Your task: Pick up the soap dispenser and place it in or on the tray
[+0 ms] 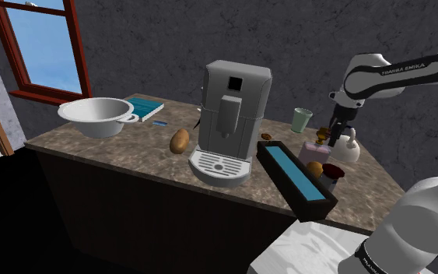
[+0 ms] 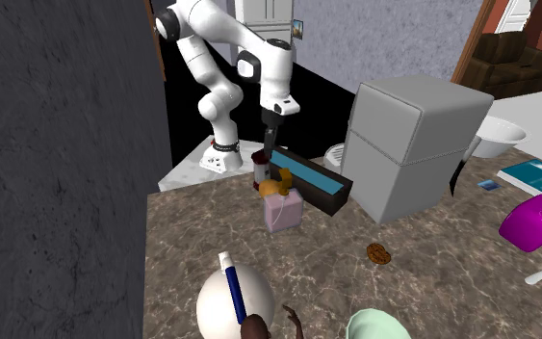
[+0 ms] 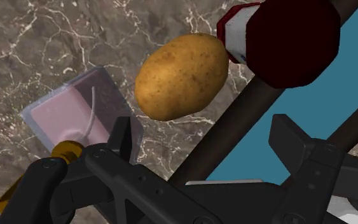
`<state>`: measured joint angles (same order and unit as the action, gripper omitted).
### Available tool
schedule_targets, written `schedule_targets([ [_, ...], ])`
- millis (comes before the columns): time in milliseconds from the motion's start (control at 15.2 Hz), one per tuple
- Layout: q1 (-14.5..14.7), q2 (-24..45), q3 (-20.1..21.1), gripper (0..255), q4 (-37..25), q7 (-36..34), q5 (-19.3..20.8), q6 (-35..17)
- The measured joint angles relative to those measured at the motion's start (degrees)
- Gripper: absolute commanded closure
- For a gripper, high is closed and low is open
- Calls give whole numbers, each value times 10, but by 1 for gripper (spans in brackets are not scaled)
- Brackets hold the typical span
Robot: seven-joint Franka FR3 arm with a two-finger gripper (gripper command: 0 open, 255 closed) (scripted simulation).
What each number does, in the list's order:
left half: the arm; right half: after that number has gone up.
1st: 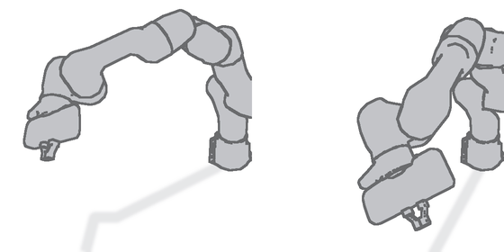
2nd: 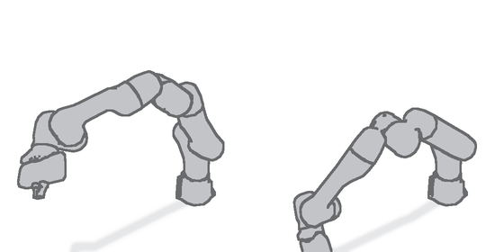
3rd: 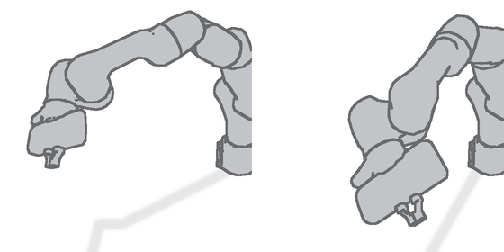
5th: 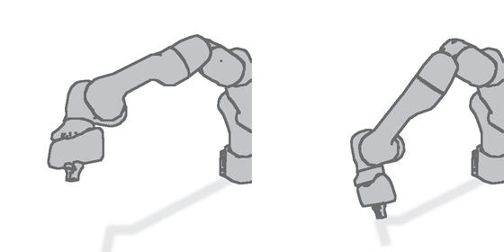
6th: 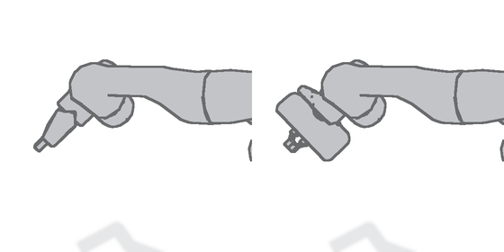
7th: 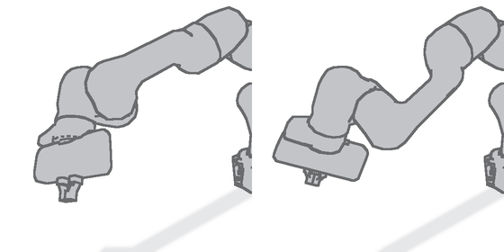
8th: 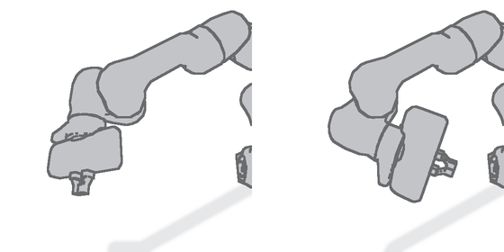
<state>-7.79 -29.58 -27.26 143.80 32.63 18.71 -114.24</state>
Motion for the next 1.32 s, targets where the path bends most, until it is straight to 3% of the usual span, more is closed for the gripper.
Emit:
schedule_targets([
  [330, 14, 106, -85, 0, -44, 88, -34, -80],
  [726, 36, 254, -169, 0, -114, 231, -157, -149],
  [924, 36, 298, -176, 0, -122, 269, -201, -174],
  [1320, 33, 333, -175, 0, -111, 296, -238, -209],
])
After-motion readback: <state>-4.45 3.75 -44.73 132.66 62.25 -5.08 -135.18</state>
